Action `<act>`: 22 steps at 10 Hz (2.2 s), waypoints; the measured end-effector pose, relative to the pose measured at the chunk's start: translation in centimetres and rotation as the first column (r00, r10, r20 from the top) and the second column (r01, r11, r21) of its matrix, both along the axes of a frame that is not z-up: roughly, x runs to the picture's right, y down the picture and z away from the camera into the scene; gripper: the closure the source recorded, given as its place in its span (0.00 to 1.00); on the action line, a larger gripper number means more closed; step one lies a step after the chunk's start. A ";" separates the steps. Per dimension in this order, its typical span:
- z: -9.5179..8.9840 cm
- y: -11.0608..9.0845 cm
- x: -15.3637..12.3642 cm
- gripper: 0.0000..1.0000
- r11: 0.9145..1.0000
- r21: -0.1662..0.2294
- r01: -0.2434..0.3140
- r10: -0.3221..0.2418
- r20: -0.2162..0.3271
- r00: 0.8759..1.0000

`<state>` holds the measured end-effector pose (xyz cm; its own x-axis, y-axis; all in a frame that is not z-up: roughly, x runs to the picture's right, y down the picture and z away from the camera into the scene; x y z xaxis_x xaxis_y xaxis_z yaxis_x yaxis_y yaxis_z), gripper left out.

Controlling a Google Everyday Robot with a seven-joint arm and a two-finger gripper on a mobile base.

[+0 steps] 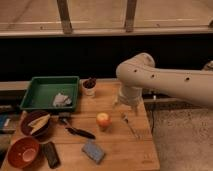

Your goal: Place banana in tray

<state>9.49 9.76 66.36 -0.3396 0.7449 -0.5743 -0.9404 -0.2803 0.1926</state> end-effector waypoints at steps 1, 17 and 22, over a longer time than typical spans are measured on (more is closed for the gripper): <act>0.0 0.0 0.0 0.35 1.000 0.000 0.000 0.000 0.000 1.000; 2.0 -4.7 -14.3 0.35 0.979 0.056 0.196 -0.203 0.187 0.961; 2.2 -4.9 -18.7 0.35 0.967 0.072 0.245 -0.255 0.250 0.934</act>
<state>-9.19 4.85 68.60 0.0149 0.8104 -0.5857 -0.9971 -0.0320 -0.0696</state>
